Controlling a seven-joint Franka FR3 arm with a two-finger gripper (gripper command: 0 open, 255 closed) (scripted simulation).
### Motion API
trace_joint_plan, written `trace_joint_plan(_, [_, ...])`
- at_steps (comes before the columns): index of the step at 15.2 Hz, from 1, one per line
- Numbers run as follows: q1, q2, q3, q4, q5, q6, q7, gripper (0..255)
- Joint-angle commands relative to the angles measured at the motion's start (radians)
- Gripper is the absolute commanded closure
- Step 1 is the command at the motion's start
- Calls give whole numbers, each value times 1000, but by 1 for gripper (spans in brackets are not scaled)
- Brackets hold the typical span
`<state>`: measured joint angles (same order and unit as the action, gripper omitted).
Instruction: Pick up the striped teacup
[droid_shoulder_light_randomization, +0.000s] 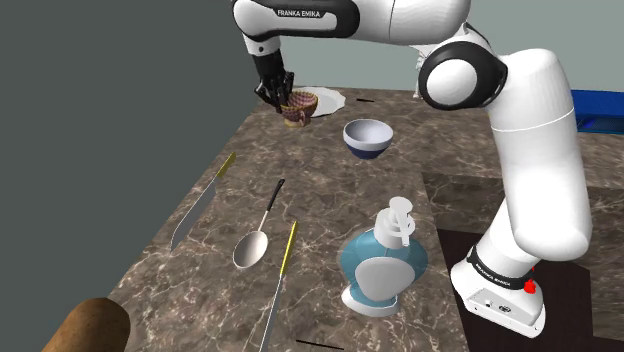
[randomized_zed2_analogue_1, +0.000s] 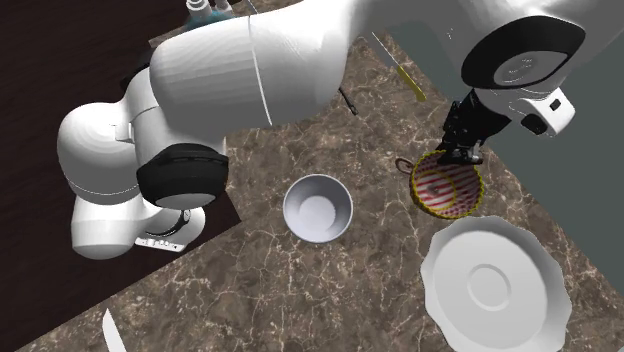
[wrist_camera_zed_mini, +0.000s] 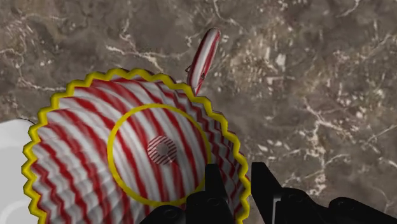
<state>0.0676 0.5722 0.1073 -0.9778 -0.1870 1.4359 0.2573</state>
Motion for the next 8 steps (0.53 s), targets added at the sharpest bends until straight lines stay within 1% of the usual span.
trace_joint_plan(1, [3, 17, -1, 59, -2, -41, -7, 255])
trace_joint_plan(4, [11, 55, -4, 163, -6, -107, -16, 255])
trace_joint_plan(6, [19, 94, -7, 258, -10, -162, -25, 255])
trace_joint_plan(8, [20, 98, -8, 267, -10, -167, -26, 255])
